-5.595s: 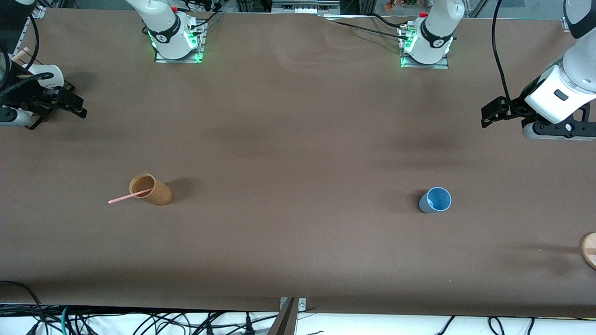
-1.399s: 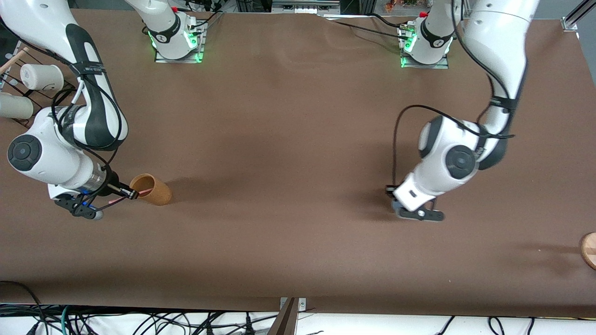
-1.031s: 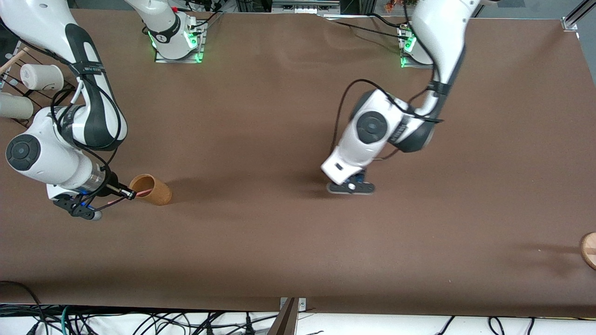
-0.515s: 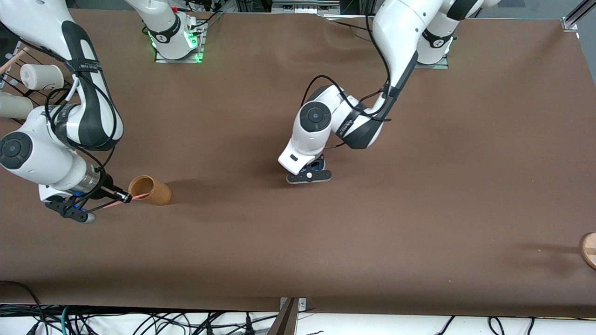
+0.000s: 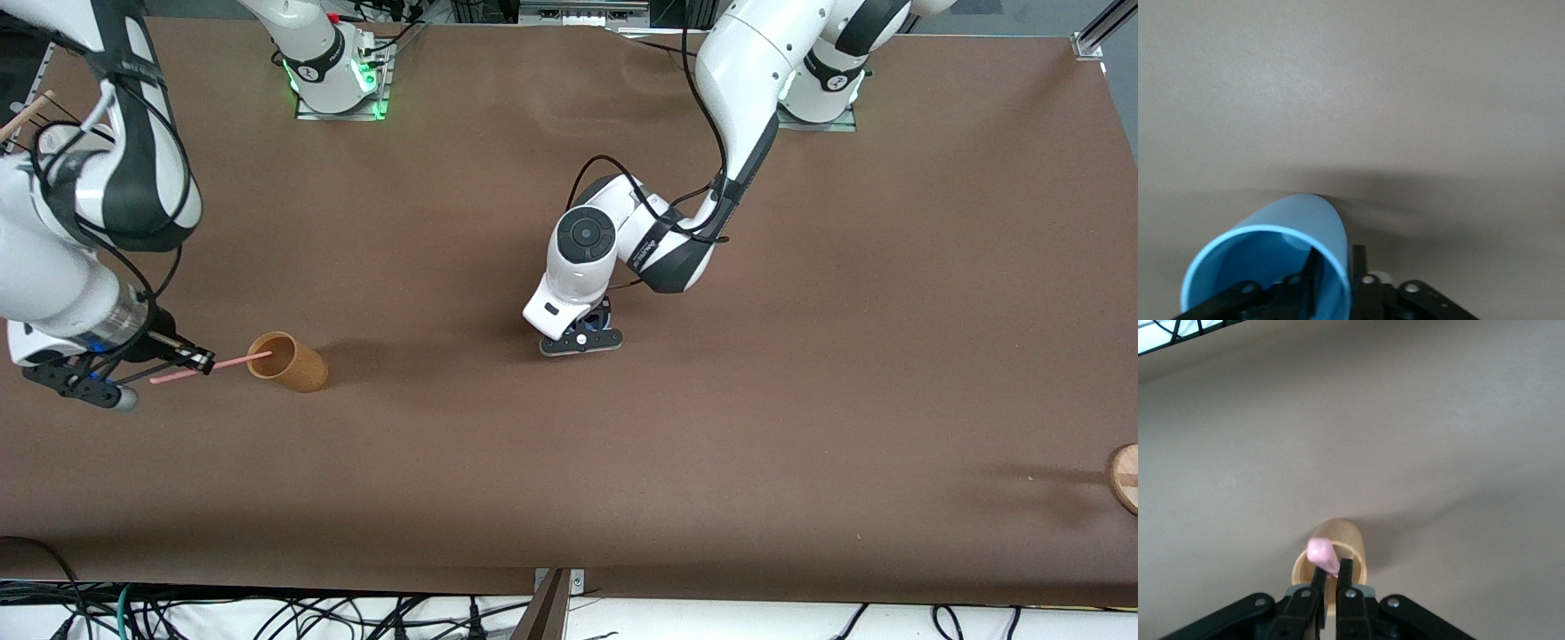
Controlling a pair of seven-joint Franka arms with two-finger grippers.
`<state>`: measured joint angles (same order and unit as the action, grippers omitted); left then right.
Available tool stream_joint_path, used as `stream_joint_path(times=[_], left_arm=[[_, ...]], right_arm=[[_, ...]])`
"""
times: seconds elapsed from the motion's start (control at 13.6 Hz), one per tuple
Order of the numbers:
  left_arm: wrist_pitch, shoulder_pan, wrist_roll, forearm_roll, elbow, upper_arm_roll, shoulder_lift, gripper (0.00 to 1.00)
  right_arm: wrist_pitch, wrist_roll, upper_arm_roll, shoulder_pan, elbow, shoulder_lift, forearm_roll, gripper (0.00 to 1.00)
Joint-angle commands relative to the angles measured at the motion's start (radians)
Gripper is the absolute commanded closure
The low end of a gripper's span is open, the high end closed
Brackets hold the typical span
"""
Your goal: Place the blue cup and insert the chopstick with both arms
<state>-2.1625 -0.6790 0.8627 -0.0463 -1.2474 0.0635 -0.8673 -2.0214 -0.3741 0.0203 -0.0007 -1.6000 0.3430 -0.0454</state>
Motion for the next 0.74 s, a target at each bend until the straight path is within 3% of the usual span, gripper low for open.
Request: stream_joint_path(times=[0.0,0.29,0.52,0.66], left_arm=[[0.019,0.001,0.018,-0.009,0.046,-0.004,-0.001,0.00],[0.074,0.016,0.022,-0.130,0.046,-0.002,0.065,0.00],[0.200,0.074,-0.019,-0.129,0.045,-0.002,0.155,0.00],[0.291,0.137,-0.162,-0.119,0.040,-0.004,0.212,0.00]], right_arm=[[0.137,0.007,0.004,0.027,0.107,-0.015,-0.049,1.00],[0.354,-0.008,0.023,0.091,0.270,-0.015,-0.108,1.00],[0.369,-0.187,0.026,0.163,0.278,-0.044,-0.108,1.00],[0.389,-0.303,0.026,0.214,0.279,-0.047,-0.106,1.00]])
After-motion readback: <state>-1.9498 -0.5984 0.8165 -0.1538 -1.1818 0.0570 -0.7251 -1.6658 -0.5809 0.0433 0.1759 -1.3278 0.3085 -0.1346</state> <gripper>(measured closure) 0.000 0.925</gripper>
